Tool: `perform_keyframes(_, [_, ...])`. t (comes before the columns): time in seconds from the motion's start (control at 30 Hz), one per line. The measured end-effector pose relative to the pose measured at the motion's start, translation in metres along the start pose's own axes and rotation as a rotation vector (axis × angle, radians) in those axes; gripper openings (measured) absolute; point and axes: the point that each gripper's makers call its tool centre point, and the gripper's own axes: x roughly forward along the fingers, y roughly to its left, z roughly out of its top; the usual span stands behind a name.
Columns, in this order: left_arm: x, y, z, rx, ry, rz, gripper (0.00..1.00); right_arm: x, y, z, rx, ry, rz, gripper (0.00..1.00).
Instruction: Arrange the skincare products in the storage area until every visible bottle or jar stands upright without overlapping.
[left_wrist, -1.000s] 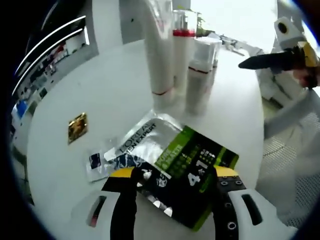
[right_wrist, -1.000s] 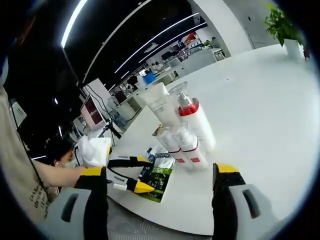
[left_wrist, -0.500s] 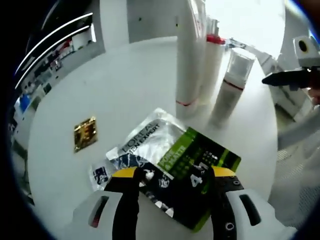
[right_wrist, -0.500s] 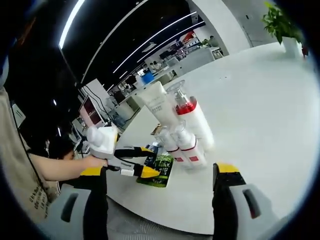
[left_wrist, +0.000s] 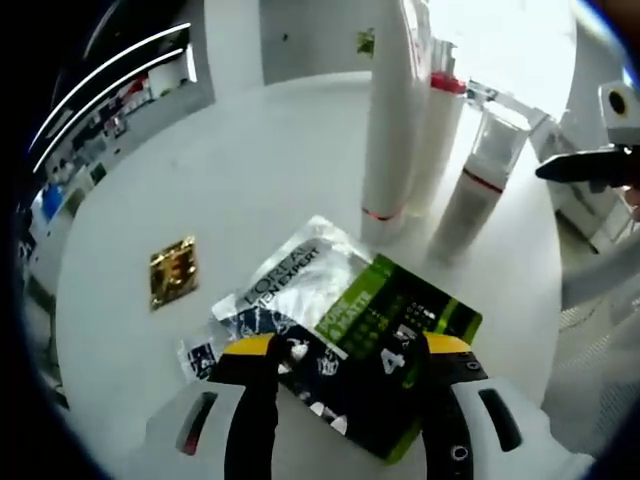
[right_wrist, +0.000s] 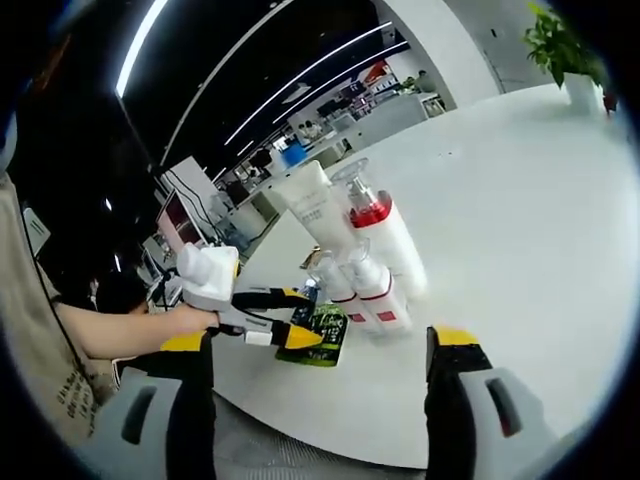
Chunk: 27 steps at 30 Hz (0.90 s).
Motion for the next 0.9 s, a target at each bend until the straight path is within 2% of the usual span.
perform_keyframes(0.33, [0.0, 0.0, 0.001, 0.002, 0.01, -0.001, 0.53, 0.0, 0.001, 0.0, -0.009, 0.0, 0.003, 0.89])
perform_keyframes(0.5, [-0.003, 0.001, -0.002, 0.008, 0.03, 0.011, 0.57, 0.0, 0.002, -0.001, -0.02, 0.006, 0.003, 0.89])
perform_keyframes(0.9, [-0.026, 0.004, -0.01, -0.005, 0.031, 0.04, 0.61, 0.001, 0.005, -0.002, -0.048, 0.01, 0.014, 0.9])
